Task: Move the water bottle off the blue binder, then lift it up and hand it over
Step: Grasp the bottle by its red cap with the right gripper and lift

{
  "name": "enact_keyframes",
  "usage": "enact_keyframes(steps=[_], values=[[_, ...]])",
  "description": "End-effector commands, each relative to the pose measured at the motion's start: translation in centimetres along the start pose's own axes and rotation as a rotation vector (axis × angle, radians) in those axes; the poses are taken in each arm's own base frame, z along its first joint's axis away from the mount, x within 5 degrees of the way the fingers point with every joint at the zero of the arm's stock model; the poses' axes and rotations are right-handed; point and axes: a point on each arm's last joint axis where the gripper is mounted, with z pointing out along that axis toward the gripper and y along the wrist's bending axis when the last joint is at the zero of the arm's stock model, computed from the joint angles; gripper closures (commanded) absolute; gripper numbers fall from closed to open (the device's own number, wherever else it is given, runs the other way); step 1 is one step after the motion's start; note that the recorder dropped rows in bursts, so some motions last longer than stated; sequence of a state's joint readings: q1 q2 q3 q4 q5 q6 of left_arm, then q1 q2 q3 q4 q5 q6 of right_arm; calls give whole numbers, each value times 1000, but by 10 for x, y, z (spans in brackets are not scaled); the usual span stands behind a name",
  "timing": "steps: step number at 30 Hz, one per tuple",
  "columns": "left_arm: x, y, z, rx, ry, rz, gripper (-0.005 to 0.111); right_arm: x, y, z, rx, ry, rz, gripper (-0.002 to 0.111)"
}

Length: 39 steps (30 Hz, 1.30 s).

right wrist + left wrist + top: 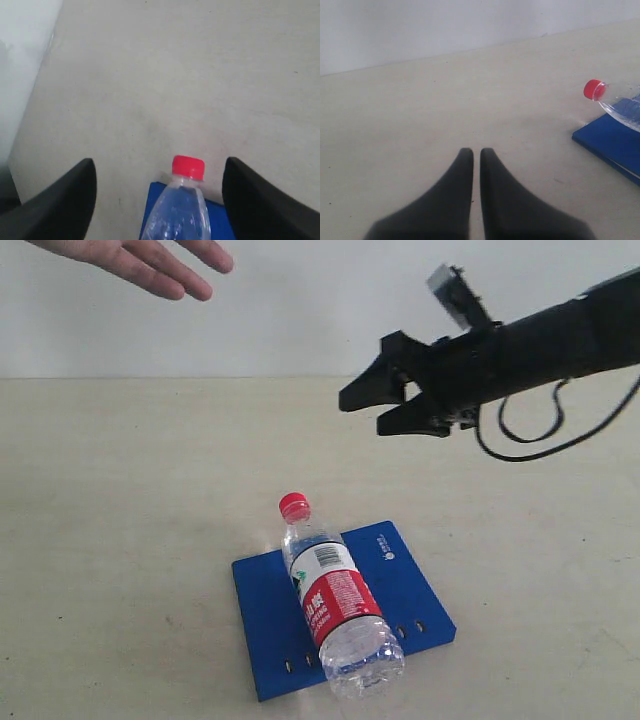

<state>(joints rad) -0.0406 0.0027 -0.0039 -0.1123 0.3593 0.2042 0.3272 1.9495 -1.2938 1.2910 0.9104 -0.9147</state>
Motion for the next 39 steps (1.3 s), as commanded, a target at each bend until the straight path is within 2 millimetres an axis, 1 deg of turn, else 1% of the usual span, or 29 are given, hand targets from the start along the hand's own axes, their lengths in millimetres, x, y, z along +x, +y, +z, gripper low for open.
enact_keyframes(steps=[1,3,5,8,10,12,14,19,25,26,28,29,30,33,34,37,39], values=[[1,0,0,4,1,0,102,-8,1,47,-22,46,-49,45],[1,0,0,4,1,0,102,-7,0,65,-4,70,-81,45],[1,0,0,4,1,0,102,0,-4,85,47,130,-142,45],[1,0,0,4,1,0,102,15,-13,107,143,232,-168,45],[1,0,0,4,1,0,102,22,-15,116,190,266,-203,45],[1,0,0,4,1,0,102,26,-15,121,223,283,-236,45],[1,0,0,4,1,0,102,27,-13,123,225,285,-230,45],[1,0,0,4,1,0,102,33,-6,126,178,329,-212,45],[1,0,0,4,1,0,102,44,1,122,98,443,-186,45],[1,0,0,4,1,0,102,45,2,122,90,456,-185,47],[1,0,0,4,1,0,102,46,3,121,82,467,-183,56],[1,0,0,4,1,0,102,46,3,121,81,469,-182,66],[1,0,0,4,1,0,102,46,3,121,79,471,-181,74],[1,0,0,4,1,0,102,46,2,121,85,475,-186,103],[1,0,0,4,1,0,102,46,1,120,92,480,-197,108],[1,0,0,4,1,0,102,41,1,110,129,489,-250,108],[1,0,0,4,1,0,102,31,1,94,175,474,-304,108]])
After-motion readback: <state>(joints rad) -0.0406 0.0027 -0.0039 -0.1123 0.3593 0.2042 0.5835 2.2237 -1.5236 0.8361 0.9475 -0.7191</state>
